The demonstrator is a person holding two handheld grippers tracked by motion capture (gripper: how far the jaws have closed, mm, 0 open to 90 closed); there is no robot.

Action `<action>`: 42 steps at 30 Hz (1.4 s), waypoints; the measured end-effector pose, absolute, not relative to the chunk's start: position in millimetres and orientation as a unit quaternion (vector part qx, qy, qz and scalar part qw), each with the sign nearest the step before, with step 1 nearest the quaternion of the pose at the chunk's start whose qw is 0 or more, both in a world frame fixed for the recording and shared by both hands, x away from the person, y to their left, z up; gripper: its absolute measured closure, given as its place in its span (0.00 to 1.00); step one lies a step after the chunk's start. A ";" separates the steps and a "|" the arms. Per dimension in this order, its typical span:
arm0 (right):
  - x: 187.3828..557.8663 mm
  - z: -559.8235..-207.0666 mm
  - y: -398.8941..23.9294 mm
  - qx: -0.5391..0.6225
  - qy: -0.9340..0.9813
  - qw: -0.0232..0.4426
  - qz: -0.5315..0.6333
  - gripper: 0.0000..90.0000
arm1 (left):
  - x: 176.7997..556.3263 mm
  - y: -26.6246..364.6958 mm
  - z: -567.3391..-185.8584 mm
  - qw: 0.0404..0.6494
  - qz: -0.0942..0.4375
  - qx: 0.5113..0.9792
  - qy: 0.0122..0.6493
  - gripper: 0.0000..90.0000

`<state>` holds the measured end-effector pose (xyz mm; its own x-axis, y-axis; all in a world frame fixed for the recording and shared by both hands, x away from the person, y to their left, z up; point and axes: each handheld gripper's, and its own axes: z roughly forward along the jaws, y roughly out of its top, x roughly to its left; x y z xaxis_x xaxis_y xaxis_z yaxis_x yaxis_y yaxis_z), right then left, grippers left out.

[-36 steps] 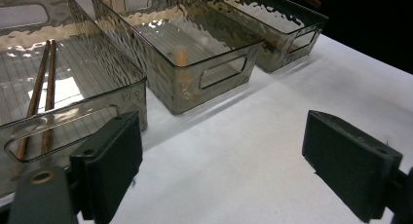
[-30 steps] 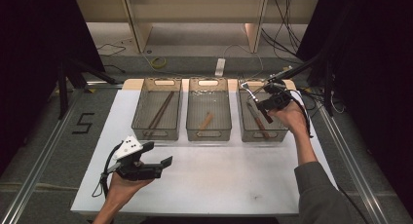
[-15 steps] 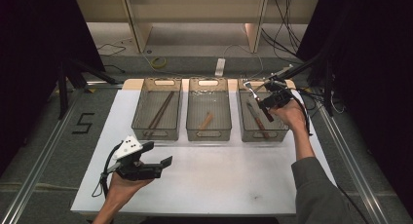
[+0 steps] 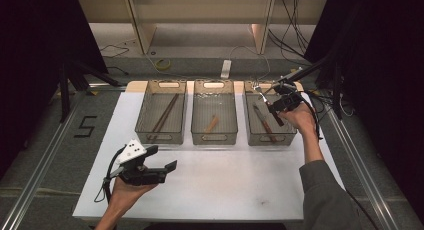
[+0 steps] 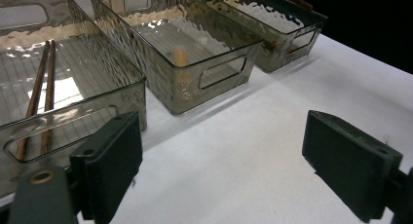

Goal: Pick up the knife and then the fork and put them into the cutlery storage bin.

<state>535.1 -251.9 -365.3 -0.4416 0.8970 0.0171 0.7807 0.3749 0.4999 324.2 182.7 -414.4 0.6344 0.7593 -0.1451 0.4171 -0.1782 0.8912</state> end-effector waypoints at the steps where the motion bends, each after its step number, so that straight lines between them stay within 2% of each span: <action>1: 535.2 -365.6 -252.1 0.513 0.819 0.130 0.223 0.86 | 324.2 182.7 -414.5 0.506 0.169 0.749 0.393 0.16; 37: 537.0 -395.8 -257.7 0.529 0.817 0.105 0.203 0.85 | 323.9 181.5 -414.8 0.508 0.168 0.748 0.393 0.16; 39: 537.6 -398.6 -256.3 0.525 0.823 0.090 0.199 0.81 | 323.7 181.0 -414.7 0.508 0.169 0.748 0.392 0.16; 40: 537.6 -398.2 -255.9 0.527 0.820 0.103 0.199 0.72 | 323.8 181.0 -414.8 0.508 0.168 0.748 0.392 0.16; 42: 537.8 -394.9 -256.6 0.530 0.813 0.094 0.224 0.66 | 324.1 181.3 -415.0 0.507 0.168 0.748 0.393 0.16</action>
